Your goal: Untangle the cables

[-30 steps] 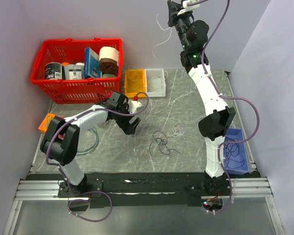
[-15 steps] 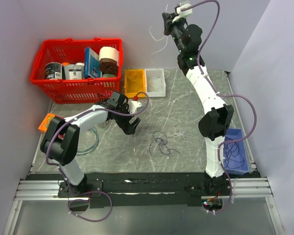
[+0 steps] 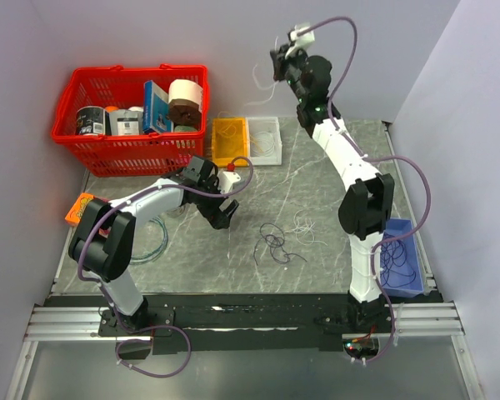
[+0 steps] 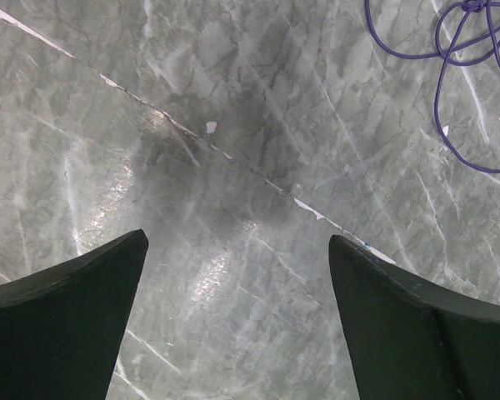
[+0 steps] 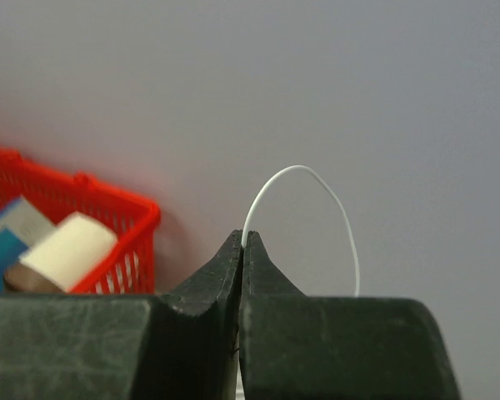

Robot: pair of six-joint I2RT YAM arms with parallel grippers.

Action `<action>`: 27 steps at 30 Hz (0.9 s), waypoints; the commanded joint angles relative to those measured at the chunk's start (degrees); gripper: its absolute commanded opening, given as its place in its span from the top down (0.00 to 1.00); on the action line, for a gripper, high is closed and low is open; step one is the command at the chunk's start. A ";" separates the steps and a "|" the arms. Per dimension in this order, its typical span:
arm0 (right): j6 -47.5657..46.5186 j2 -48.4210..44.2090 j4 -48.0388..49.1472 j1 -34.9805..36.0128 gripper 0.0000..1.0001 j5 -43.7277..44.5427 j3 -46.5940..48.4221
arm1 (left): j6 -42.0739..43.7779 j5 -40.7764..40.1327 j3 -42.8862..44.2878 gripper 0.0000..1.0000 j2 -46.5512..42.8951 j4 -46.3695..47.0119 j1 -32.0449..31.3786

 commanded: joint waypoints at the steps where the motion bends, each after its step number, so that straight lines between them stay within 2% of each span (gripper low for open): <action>1: 3.22 -3.64 1.89 -1.58 1.00 2.64 -8.09 | -0.22 1.27 -0.04 0.03 -0.59 0.00 0.26; 8: 3.22 -3.65 -0.66 -2.11 1.00 3.00 -16.11 | -0.30 1.36 0.49 0.04 -0.15 -0.36 0.35; 10: 6.29 -2.60 -1.71 -2.72 1.00 2.39 -16.29 | -0.30 1.27 0.49 0.04 -0.15 -0.44 0.35; 19: 7.18 6.62 -13.57 -2.37 1.00 -5.69 -7.25 | -0.57 1.01 1.01 0.04 0.02 -0.97 0.35; 24: 10.86 12.16 -23.75 -2.55 1.00 -9.12 2.58 | -0.39 0.83 0.84 0.04 -0.33 -0.79 0.35; 27: 14.73 13.75 -24.31 -2.72 1.00 -9.83 2.44 | -0.48 0.74 1.19 0.04 0.02 -1.06 0.35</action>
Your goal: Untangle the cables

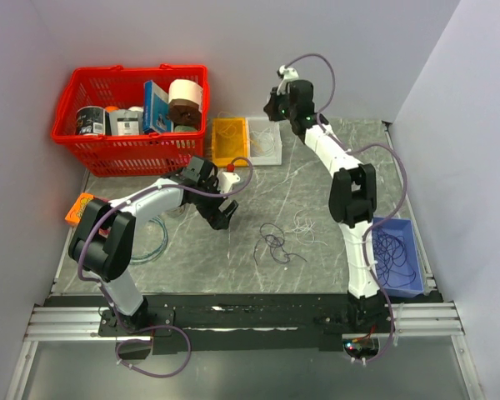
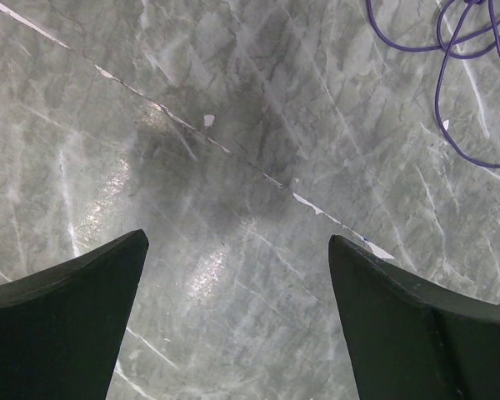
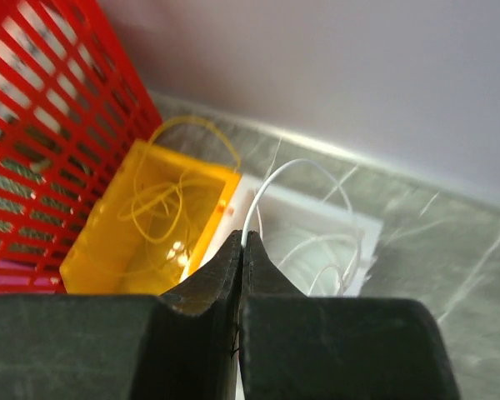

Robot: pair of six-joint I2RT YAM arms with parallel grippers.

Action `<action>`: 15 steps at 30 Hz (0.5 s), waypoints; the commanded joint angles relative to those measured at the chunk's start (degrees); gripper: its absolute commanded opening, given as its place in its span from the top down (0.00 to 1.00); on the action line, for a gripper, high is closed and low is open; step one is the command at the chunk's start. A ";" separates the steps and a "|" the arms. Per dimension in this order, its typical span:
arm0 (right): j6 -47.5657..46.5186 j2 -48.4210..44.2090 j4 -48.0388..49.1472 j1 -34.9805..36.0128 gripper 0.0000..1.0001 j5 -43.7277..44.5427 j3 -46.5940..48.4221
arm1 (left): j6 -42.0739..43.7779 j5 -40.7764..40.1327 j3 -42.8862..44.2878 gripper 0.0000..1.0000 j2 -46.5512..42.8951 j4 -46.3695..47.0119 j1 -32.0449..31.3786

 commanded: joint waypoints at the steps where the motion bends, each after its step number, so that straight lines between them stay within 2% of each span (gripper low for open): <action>1: 5.75 1.75 -4.94 -0.36 1.00 -3.19 2.48 | -0.55 0.85 1.36 0.04 -0.07 -0.29 0.24; 7: 6.90 6.76 -11.87 -0.80 1.00 -6.09 8.19 | -0.37 0.86 1.10 0.04 -0.15 -0.38 0.24; 10: 9.18 4.49 -11.01 -1.41 0.63 -7.22 5.39 | -0.55 0.94 0.93 0.04 -0.16 -0.29 0.24; 11: 9.36 3.26 -8.83 -1.59 0.46 -7.93 4.07 | -0.55 0.85 0.84 0.04 -0.15 -0.12 0.24; 13: 8.31 0.10 -8.28 -1.59 0.36 -7.50 1.95 | -0.55 0.94 0.93 0.04 -0.07 -0.29 0.24; 14: 7.09 -0.78 -9.06 -1.51 0.26 -7.15 1.95 | -0.55 0.94 1.10 0.04 0.02 -0.38 0.24; 15: 6.47 -2.45 -9.50 -1.50 0.22 -6.53 2.38 | -0.63 1.12 1.19 0.04 0.11 -0.38 0.24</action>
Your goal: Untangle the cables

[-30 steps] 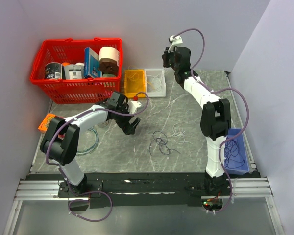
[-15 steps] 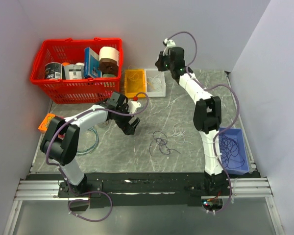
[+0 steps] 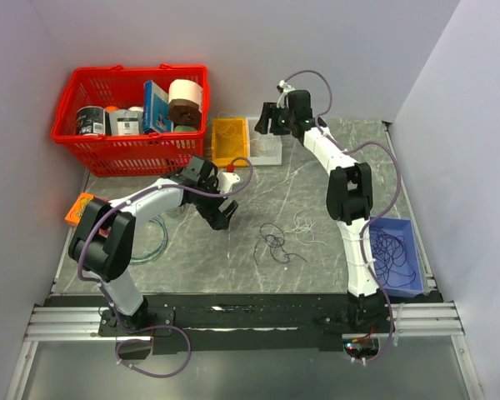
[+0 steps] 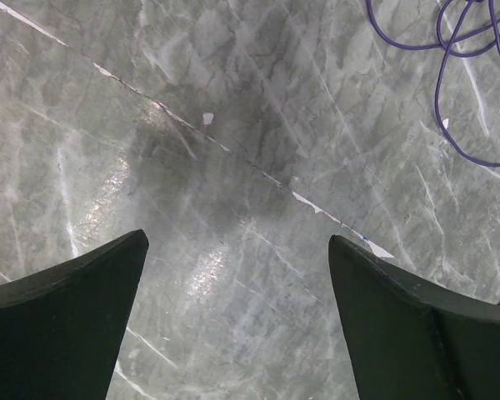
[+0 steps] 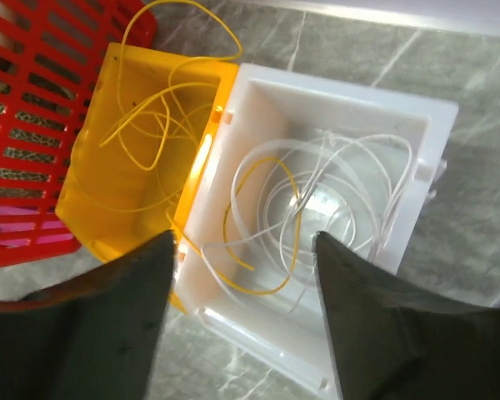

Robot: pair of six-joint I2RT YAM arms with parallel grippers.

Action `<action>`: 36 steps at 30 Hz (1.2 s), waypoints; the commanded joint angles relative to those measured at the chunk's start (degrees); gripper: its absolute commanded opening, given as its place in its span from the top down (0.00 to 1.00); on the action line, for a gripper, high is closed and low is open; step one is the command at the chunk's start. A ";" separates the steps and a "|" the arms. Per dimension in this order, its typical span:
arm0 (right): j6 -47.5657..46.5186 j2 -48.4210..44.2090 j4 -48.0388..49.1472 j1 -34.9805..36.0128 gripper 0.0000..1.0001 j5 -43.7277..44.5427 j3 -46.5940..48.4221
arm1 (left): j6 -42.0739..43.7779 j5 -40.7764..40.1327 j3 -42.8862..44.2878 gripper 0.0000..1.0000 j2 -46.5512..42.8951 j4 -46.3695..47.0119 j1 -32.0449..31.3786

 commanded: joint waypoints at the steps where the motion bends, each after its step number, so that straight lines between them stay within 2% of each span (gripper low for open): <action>1: -2.02 -8.51 0.16 -0.59 0.17 0.29 0.07 | -0.63 1.01 1.36 0.04 0.11 -0.27 0.24; 2: -3.33 -9.48 -0.20 -0.59 0.03 0.99 0.16 | -0.55 1.27 1.37 0.04 0.20 -0.27 0.24; 3: -4.04 -11.40 -0.90 -0.59 0.00 1.26 -0.02 | -0.72 1.27 1.45 0.04 0.20 -0.27 0.24; 7: -6.68 -17.82 -4.59 -0.59 0.00 4.85 -2.38 | -0.81 1.18 1.54 0.04 0.11 -0.36 0.24; 10: -5.99 -25.46 -9.84 -0.50 0.00 12.66 -8.17 | -0.90 1.36 0.93 0.04 -0.50 0.08 0.24; 12: -5.37 -32.73 -11.54 -0.32 0.00 20.37 -16.16 | -0.99 1.79 0.32 0.04 -1.20 0.95 0.24; 15: -4.31 -43.71 -11.55 -0.06 0.00 24.98 -31.27 | -1.25 3.55 0.05 0.04 -1.74 1.75 0.24; 17: -4.05 -49.01 -11.10 0.03 0.00 24.99 -42.22 | -1.60 5.65 0.13 0.04 -1.91 2.01 0.24; 21: -1.94 -61.22 -11.98 -0.06 0.00 21.83 -56.33 | -3.62 9.61 1.53 0.01 -1.65 2.89 -0.20; 23: -1.06 -64.49 -12.68 -0.06 0.00 20.17 -62.38 | -4.06 10.41 2.15 0.08 -1.30 3.15 -2.21; 30: -1.15 -75.48 -12.16 -0.23 0.00 16.29 -71.38 | -5.46 5.94 3.30 0.22 4.57 6.93 -13.73; 33: -1.50 -78.03 -11.89 -0.23 0.00 16.64 -72.53 | -6.34 -0.82 4.87 0.29 8.18 7.28 -17.42; 36: -1.67 -80.32 -11.81 -0.41 0.00 17.17 -73.23 | -6.96 -6.19 4.80 0.29 9.34 9.99 -21.11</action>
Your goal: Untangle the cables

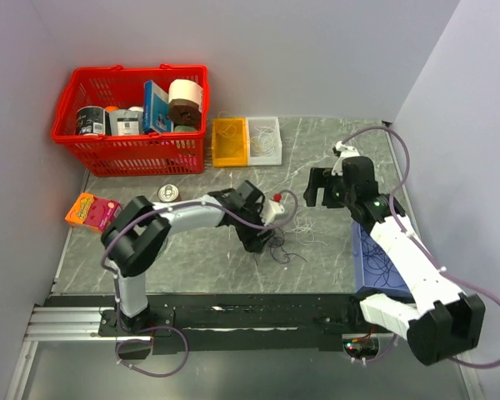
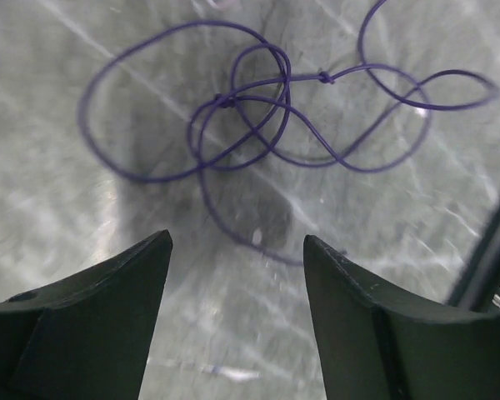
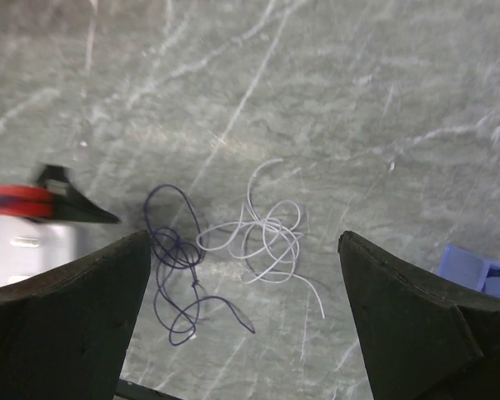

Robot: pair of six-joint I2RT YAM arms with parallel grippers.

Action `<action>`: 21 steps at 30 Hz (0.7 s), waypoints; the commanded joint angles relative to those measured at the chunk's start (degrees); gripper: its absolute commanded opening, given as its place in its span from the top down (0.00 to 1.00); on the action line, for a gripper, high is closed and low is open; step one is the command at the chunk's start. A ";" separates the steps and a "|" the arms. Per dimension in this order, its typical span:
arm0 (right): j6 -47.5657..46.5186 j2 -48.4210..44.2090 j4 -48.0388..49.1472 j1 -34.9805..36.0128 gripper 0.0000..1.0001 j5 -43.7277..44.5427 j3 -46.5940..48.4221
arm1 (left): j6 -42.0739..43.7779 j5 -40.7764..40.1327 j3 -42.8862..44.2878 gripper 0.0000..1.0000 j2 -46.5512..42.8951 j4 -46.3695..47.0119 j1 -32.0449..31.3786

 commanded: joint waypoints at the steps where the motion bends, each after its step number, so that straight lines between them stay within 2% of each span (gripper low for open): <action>1: 0.08 -4.39 2.40 -0.21 0.00 0.45 -0.93 | -1.94 -9.38 1.32 0.29 1.88 5.04 -4.22; 6: -0.45 -9.40 3.89 -0.92 0.00 0.98 -3.47 | -1.24 -17.65 0.53 0.33 4.33 9.53 -9.41; 9: -0.63 -11.25 3.28 -1.62 0.00 1.07 -4.18 | -0.71 -20.47 2.27 0.56 8.54 7.53 -10.73; 10: -0.89 -11.69 3.11 -2.14 0.00 1.15 -4.27 | -0.62 -20.47 2.72 0.73 9.43 5.25 -10.82; 11: -1.07 -12.56 2.93 -2.41 0.00 1.33 -4.36 | -0.44 -20.30 3.07 0.84 10.40 4.62 -10.73; 12: -1.24 -13.18 2.67 -2.67 0.00 1.33 -4.44 | -0.27 -20.47 2.99 0.99 10.41 4.18 -10.73; 14: -1.77 -14.58 2.58 -3.46 0.00 1.42 -4.44 | 0.17 -20.47 2.72 0.99 9.36 2.87 -10.65; 18: -2.82 -16.70 3.45 -4.87 0.00 -2.69 -4.36 | 1.67 -17.68 4.82 0.99 -0.47 -1.08 -8.72; 21: -4.58 -18.54 6.26 -4.87 0.00 -8.57 -4.71 | 2.46 -13.89 13.24 0.99 -6.37 -9.58 -5.65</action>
